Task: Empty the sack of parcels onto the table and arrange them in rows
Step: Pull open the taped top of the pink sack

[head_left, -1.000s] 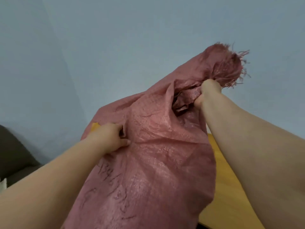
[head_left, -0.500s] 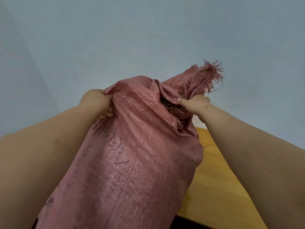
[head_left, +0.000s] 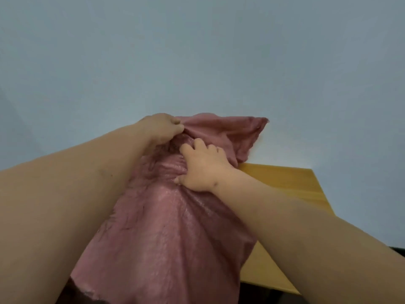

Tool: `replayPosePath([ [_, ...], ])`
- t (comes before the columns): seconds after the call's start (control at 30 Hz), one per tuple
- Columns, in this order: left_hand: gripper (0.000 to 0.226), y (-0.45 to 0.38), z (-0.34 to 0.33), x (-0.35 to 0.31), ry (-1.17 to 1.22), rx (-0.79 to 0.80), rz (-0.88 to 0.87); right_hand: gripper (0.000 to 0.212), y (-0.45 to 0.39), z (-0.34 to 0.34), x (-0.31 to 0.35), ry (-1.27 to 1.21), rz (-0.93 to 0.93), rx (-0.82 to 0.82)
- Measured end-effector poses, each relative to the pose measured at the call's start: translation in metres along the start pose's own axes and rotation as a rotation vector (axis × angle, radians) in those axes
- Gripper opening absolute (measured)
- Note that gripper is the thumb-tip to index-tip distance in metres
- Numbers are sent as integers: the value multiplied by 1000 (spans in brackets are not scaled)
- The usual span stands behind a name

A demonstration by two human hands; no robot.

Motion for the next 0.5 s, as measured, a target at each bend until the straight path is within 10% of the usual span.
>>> replayPosePath([
  [0.2, 124, 22, 4, 26, -73, 118, -52, 51, -19, -6, -54, -57, -109, -36],
  [0.5, 139, 63, -15, 99, -574, 415, 10, 32, -32, -3, -74, -80, -226, -102],
])
Point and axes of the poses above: each hand's wrist, its own y-axis away from the middle knuckle, its own z-axis out of the back of the hand, x = y × z, the point moved 1 cm from there along -y, towards the middle knuckle, and after that the axes turned 13 degrees about -y, right-handed, at the moved point
